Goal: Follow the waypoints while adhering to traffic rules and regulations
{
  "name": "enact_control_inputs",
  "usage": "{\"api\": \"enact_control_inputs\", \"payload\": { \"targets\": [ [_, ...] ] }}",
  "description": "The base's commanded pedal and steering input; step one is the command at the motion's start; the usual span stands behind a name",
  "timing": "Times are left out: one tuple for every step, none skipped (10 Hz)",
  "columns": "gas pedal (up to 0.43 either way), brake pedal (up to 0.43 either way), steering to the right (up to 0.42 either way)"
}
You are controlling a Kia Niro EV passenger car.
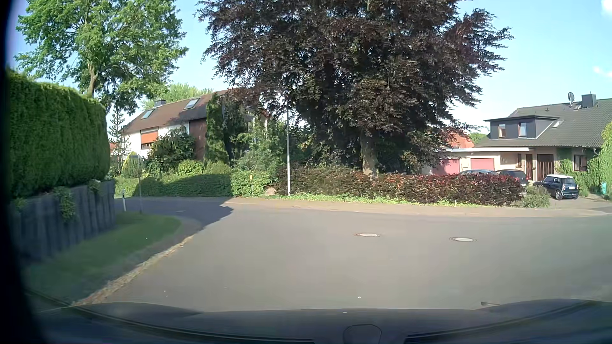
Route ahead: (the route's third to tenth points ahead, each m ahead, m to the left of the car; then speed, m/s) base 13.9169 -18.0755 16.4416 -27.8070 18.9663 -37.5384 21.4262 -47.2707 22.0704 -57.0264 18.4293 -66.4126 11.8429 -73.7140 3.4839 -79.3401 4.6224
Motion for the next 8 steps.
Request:
{"api": "enact_control_inputs", "payload": {
  "targets": [
    [0.000,0.195,0.161],
    [0.000,0.195,0.184],
    [0.000,0.195,0.193],
    [0.000,0.195,0.193],
    [0.000,0.201,0.191],
    [0.000,0.213,0.191],
    [0.000,0.220,0.194],
    [0.000,0.226,0.204]
  ]
}}
